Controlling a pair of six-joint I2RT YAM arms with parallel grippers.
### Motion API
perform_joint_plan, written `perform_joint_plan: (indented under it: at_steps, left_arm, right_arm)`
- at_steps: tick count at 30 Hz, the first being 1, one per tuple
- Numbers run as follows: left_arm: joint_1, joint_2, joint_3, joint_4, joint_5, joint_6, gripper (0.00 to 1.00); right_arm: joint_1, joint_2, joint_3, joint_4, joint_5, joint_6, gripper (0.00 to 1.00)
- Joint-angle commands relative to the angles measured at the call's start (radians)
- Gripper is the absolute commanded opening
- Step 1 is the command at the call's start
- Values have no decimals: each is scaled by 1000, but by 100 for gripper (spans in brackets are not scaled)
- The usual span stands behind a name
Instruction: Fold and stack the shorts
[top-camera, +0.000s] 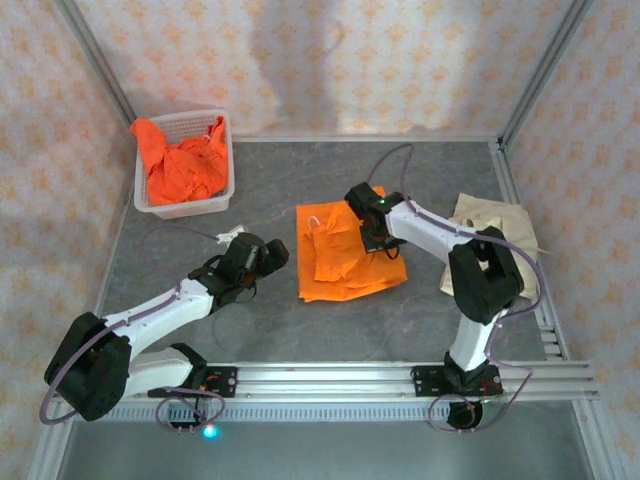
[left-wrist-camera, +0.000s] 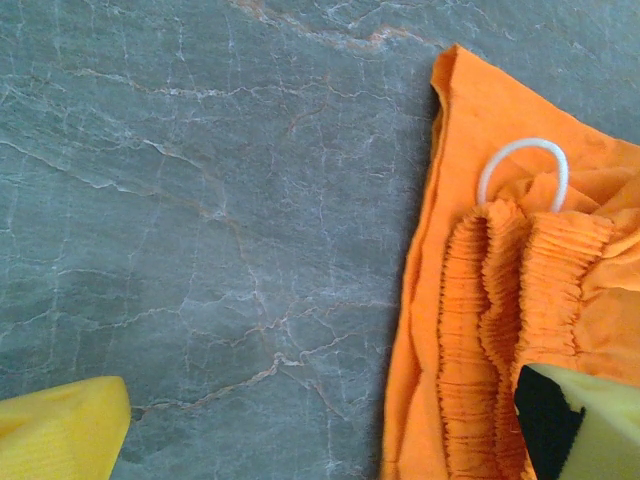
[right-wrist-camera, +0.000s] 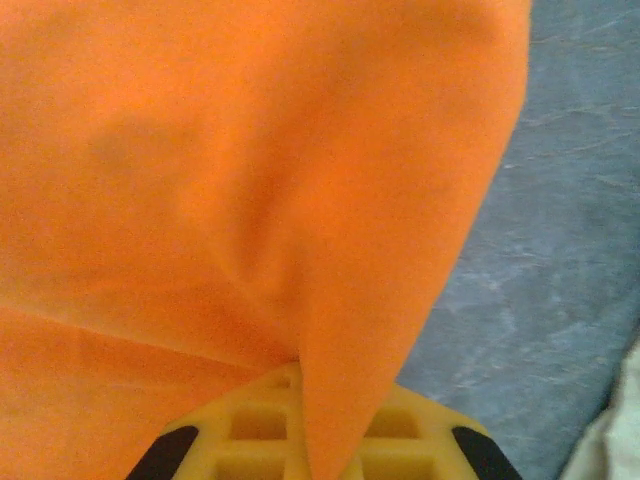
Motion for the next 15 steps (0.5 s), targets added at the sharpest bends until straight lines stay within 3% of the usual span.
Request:
perform_joint_plan:
  at_steps: [1,15]
  left_arm:
    - [-5,5,-12,-10,-32,8,100]
    - [-6,-10,-10,-19,-35,13,100]
  right_arm:
    - [-7,-54,31,-83,129,-29,0]
    - [-33,-118,89,-245,351,-96,0]
